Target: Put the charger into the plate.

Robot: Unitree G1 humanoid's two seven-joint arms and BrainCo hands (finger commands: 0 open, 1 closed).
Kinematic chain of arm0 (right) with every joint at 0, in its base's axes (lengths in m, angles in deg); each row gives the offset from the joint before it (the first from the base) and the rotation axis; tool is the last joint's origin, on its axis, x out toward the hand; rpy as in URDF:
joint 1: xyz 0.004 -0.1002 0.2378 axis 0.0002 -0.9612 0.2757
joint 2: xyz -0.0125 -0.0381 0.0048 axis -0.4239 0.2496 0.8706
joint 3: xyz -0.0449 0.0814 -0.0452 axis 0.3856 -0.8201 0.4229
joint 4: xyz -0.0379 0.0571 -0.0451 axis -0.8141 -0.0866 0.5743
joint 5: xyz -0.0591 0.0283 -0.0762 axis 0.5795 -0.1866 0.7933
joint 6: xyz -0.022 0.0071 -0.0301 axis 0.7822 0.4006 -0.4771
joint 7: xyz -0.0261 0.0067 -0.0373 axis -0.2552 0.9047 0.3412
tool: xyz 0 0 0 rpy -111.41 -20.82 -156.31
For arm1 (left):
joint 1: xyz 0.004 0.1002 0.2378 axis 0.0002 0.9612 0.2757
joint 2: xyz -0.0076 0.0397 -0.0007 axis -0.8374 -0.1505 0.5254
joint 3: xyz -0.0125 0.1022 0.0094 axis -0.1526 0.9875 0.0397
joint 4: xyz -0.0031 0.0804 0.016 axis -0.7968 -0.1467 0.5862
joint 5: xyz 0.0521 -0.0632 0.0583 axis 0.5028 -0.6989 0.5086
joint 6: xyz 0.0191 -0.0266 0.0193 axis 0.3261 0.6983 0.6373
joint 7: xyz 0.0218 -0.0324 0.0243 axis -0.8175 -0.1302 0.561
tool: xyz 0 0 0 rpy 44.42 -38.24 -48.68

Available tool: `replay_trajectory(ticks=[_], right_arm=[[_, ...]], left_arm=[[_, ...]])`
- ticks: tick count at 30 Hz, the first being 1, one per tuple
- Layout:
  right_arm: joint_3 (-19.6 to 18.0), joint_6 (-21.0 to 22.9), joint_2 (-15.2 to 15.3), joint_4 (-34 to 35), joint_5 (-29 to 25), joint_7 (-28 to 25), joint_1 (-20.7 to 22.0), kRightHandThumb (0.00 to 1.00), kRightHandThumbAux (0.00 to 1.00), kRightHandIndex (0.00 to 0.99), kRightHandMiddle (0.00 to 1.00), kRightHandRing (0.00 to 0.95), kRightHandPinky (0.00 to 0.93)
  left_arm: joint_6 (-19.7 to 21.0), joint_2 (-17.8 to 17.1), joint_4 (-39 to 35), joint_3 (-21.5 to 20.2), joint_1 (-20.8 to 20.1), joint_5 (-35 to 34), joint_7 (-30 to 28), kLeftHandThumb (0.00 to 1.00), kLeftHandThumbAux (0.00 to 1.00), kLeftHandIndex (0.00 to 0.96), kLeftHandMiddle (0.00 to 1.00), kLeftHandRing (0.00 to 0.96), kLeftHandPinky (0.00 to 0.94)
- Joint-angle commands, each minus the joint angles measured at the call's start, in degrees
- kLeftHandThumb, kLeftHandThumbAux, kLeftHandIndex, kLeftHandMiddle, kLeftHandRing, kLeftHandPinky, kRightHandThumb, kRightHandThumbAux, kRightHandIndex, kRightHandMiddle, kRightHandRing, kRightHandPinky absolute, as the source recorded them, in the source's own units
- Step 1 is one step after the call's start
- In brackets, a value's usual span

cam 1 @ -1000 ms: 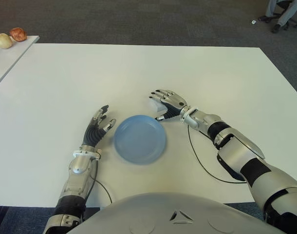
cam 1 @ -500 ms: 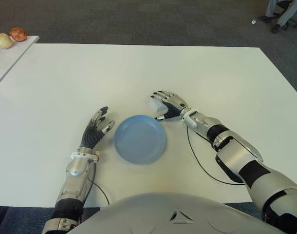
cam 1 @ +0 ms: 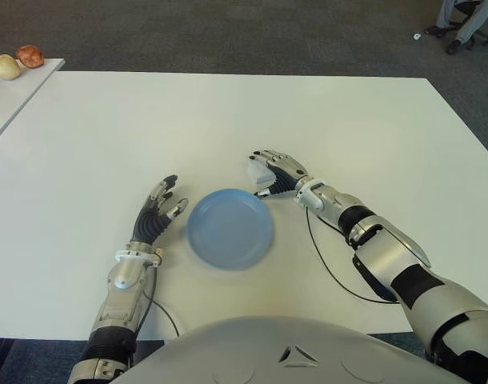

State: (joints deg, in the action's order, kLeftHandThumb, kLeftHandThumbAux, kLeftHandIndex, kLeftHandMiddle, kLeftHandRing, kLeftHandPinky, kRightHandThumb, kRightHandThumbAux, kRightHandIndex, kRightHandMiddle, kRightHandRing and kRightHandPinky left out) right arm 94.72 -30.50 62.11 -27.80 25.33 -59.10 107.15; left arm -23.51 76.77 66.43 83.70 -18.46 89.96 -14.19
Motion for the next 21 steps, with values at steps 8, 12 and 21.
replay_trajectory(ticks=[8, 12, 21], right_arm=[[1.4, -0.6, 1.3, 0.2, 1.5, -2.0, -1.0, 0.127, 0.588, 0.000, 0.068, 0.093, 0.159], [1.9, -1.6, 2.7, 1.0, 1.9, -2.9, -0.1, 0.072, 0.588, 0.000, 0.077, 0.102, 0.159], [2.8, -3.8, 5.9, 3.4, 3.2, -4.4, 1.2, 0.003, 0.565, 0.002, 0.100, 0.124, 0.168]], left_arm=[[4.7, -0.4, 2.7, 0.0, 2.6, 0.7, -0.8, 0.000, 0.557, 0.114, 0.111, 0.090, 0.073], [5.0, -0.4, 2.5, 0.0, 2.6, 0.7, -0.8, 0.000, 0.559, 0.115, 0.109, 0.087, 0.069], [4.6, -0.1, 2.7, 0.1, 2.5, 0.2, -1.2, 0.000, 0.554, 0.106, 0.105, 0.083, 0.068]])
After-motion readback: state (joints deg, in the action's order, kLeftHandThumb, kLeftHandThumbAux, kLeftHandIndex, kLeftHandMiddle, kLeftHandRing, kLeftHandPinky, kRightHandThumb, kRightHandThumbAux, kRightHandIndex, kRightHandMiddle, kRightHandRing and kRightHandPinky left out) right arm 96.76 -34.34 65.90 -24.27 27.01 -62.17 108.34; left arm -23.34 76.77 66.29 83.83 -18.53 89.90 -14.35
